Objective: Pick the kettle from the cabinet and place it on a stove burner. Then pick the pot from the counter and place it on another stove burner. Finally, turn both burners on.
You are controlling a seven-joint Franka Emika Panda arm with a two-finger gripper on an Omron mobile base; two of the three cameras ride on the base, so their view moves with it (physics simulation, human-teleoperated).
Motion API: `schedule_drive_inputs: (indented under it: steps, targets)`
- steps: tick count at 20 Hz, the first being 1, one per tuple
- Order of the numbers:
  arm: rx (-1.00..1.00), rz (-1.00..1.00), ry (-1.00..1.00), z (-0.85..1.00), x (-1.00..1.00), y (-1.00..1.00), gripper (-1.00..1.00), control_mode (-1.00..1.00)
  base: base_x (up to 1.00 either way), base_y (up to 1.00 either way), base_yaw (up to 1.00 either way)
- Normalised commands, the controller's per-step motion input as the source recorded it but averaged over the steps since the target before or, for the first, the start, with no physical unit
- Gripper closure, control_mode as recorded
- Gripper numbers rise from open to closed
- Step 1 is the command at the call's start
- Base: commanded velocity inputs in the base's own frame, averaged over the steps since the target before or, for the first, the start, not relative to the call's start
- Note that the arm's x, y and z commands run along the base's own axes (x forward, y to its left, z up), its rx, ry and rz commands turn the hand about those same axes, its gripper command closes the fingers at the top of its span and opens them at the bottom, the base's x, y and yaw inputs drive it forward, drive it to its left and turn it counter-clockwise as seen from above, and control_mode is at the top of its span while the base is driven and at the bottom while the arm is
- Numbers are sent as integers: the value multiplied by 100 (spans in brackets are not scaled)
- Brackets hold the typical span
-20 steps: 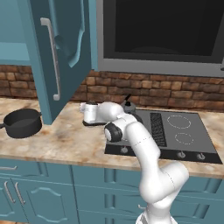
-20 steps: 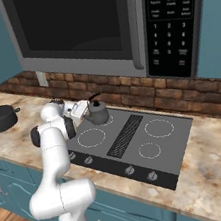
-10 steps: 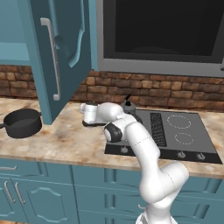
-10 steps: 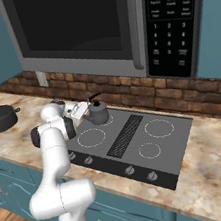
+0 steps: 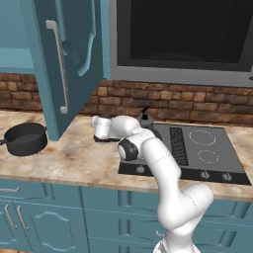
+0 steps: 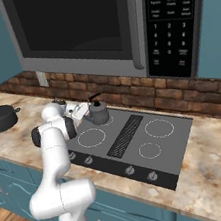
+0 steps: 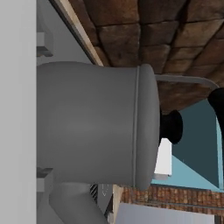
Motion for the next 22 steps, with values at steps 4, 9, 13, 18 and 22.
schedule_drive_inputs:
  steps: [4, 9, 13, 18, 22]
  targets:
    - [2, 2, -9, -31, -5, -27, -100, -100, 0, 0, 0]
    - [2, 2, -9, -30, -4, -26, -100, -100, 0, 0, 0]
    - [1, 3, -8, -34, -5, -25, -100, -100, 0, 0, 0]
    - [1, 2, -7, -33, -6, -20, -100, -100, 0, 0, 0]
    - [0, 3, -5, -6, -21, 0, -100, -100, 0, 0, 0]
